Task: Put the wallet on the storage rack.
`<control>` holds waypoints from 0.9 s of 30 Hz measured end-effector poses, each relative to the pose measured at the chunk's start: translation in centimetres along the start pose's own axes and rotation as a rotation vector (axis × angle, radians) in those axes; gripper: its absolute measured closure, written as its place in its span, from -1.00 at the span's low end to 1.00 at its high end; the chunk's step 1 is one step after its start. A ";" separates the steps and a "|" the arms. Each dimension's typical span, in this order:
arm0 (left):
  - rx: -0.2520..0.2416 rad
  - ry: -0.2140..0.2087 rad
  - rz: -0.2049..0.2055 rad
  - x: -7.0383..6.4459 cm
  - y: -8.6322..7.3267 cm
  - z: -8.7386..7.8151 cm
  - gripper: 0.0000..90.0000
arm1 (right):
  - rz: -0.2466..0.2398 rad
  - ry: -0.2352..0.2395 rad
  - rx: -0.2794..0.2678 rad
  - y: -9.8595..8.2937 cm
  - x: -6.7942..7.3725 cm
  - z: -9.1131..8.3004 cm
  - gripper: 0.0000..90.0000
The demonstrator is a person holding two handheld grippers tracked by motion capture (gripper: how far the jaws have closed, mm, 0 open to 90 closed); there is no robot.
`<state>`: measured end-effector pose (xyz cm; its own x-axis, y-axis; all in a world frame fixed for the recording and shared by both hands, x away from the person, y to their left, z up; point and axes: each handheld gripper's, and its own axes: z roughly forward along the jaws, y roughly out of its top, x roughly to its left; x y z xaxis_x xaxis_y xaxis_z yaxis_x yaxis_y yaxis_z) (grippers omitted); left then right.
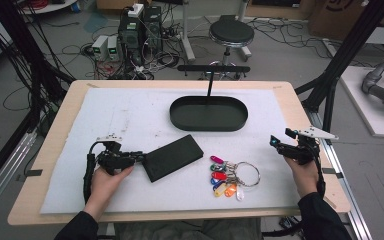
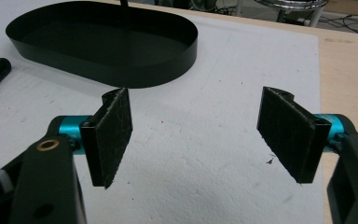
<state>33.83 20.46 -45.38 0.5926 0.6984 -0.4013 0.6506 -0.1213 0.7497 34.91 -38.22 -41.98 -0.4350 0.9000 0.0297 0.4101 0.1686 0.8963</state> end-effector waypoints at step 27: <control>-0.321 -0.038 0.584 -4.7 1.1 -1.7 0.79 | -0.010 0.124 -0.098 1.2 1.7 -0.3 -0.40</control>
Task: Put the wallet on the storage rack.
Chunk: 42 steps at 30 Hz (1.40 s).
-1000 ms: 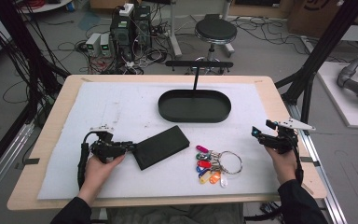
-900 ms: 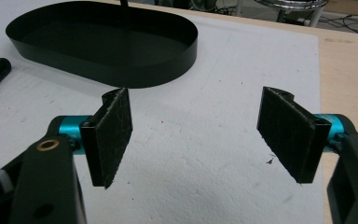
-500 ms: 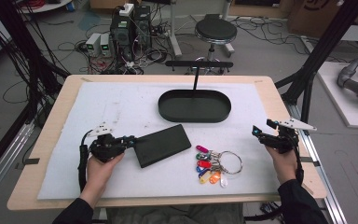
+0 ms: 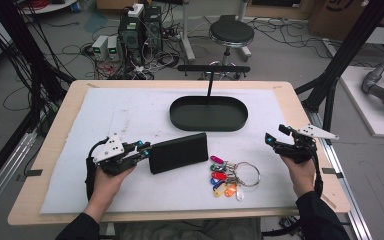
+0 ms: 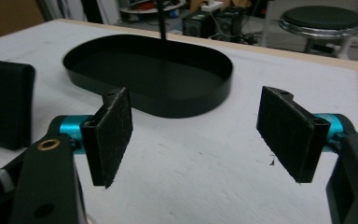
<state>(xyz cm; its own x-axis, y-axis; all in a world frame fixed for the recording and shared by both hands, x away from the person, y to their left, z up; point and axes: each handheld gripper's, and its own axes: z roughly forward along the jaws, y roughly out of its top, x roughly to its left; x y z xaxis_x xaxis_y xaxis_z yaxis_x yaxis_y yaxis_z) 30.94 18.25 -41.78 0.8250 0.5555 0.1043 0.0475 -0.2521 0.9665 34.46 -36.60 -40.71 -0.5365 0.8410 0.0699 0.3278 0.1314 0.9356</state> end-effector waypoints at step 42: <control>-0.058 -0.136 0.050 -0.6 -0.3 -1.0 0.77 | -0.346 0.626 0.246 2.5 11.9 11.9 0.26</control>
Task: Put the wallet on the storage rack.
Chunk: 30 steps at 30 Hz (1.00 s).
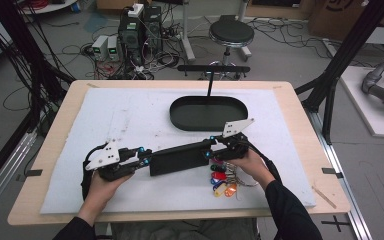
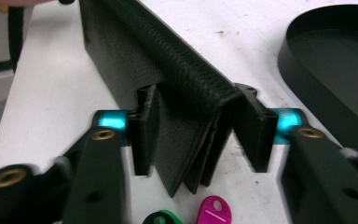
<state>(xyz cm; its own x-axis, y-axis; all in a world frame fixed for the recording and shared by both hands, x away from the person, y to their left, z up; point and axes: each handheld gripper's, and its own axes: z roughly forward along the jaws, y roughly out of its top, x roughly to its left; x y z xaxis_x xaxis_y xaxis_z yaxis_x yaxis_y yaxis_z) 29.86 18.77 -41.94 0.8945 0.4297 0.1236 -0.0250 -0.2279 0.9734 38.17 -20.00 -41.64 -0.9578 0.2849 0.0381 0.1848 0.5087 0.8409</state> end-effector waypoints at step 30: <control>-0.021 -0.090 -0.143 0.4 1.5 2.9 -0.14 | -0.097 0.098 -0.186 0.8 1.9 -6.4 0.72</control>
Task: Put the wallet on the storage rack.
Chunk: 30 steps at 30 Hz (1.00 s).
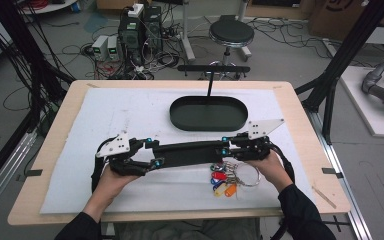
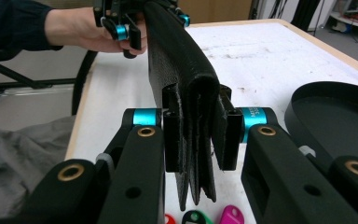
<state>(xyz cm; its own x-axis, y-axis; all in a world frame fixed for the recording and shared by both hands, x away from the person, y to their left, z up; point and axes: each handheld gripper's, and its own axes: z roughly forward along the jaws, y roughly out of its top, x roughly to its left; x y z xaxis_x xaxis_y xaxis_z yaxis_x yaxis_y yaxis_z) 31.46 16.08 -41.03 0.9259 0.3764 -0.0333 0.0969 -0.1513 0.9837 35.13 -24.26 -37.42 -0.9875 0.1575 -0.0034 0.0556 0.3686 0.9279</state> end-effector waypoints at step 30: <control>-0.026 -0.049 0.110 -0.9 1.8 2.3 0.66 | 0.036 -0.106 -0.094 -0.6 -0.2 -3.1 0.31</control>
<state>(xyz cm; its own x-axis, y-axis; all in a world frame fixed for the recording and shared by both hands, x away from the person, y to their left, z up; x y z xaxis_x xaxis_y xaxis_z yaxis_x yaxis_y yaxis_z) 31.69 13.33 -39.63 0.9471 0.3141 0.0668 -0.0148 -0.1651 0.9862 34.81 -27.32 -36.85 -0.9637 0.2668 -0.0046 0.0714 0.2744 0.9590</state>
